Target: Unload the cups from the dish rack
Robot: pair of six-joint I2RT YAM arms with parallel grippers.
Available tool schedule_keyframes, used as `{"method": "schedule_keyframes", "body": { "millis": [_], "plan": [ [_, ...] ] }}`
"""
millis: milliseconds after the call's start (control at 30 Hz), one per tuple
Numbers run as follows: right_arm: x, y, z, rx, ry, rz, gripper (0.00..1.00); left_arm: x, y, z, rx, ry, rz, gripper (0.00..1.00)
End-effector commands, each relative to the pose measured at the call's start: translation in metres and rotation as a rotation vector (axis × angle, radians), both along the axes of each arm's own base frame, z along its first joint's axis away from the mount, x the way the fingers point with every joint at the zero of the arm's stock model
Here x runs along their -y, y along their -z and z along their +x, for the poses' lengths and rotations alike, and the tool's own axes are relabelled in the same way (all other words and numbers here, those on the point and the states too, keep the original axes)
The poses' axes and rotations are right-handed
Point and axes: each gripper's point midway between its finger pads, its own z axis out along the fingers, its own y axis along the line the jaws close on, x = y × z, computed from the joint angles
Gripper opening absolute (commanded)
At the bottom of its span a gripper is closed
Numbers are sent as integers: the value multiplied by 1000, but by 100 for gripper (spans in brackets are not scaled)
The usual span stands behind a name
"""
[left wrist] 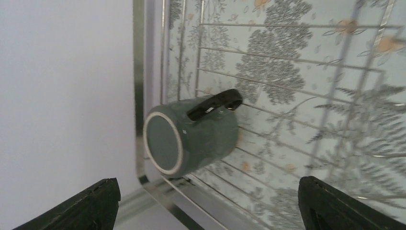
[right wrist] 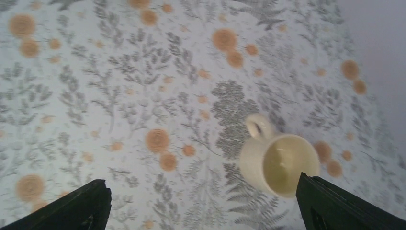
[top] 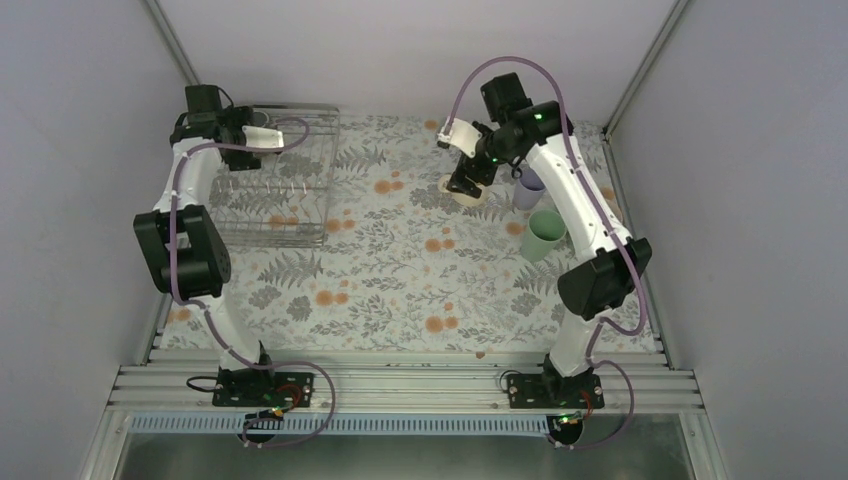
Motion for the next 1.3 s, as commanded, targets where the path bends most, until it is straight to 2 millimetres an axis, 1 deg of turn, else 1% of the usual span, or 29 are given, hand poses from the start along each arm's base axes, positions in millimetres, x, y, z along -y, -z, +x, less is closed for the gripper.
{"method": "schedule_keyframes", "body": {
  "millis": [0,133,167,200,233,267,300,367,400,467,667,767,867,900,933,1000,1100,1267],
  "plan": [
    [-18,0,-29,-85,-50,91,100,-1,4,28,53,175,130,92],
    [-21,-5,-47,-105,-81,125,100,-17,29,47,-55,190,199,86],
    [-21,-8,-51,-102,-89,134,100,-21,37,51,-89,195,211,84],
    [-22,-9,-54,-104,-97,142,100,-23,39,54,-110,206,221,83],
    [-22,-11,-56,-102,-100,147,100,-24,46,56,-141,226,231,81],
    [-22,-12,-58,-102,-103,152,100,-24,47,60,-150,243,241,80],
    [-22,-13,-59,-103,-105,156,100,-24,41,68,-133,251,254,79],
    [-23,-13,-61,-109,-109,163,100,-22,49,75,-136,273,274,76],
    [-23,-12,-62,-114,-111,166,100,-19,55,78,-139,290,282,76],
    [-23,-9,-63,-125,-113,164,100,-11,59,83,-125,319,286,75],
    [-24,0,-61,-144,-116,154,100,14,78,82,-119,404,313,72],
    [-25,4,-59,-152,-117,149,100,22,89,81,-119,428,321,72],
    [-27,3,-57,-155,-111,155,100,16,101,86,-151,417,359,68],
    [-27,3,-57,-157,-111,160,100,15,101,88,-156,408,359,67],
    [-27,3,-58,-159,-112,161,100,15,108,91,-174,401,347,65],
    [-27,3,-60,-163,-113,162,100,13,104,98,-169,381,337,63],
    [-26,6,-61,-173,-109,162,100,5,106,103,-170,366,360,63],
    [-26,7,-62,-180,-106,163,100,-8,117,96,-226,371,422,56]
  ]
}}
